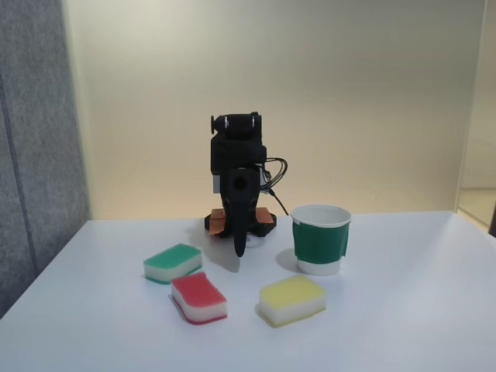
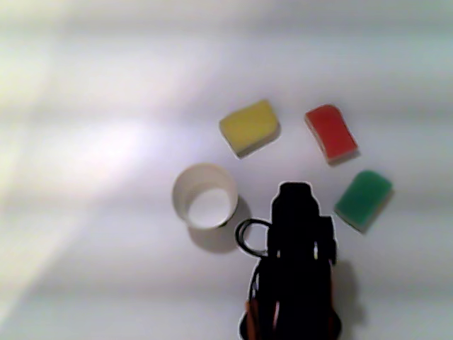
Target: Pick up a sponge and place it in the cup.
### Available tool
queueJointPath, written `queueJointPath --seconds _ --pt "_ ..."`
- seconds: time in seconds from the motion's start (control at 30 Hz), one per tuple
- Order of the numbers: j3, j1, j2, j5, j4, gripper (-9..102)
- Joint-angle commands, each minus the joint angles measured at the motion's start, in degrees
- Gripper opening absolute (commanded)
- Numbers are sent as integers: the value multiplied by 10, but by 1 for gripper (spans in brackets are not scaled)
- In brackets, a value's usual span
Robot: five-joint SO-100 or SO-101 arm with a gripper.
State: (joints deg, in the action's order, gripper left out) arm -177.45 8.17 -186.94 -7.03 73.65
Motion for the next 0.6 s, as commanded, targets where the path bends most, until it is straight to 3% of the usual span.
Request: queueJointPath --seconds 0.0,0.57 --pt "4 -11 -2 -24 17 0" --pt "65 -11 33 -25 33 0"
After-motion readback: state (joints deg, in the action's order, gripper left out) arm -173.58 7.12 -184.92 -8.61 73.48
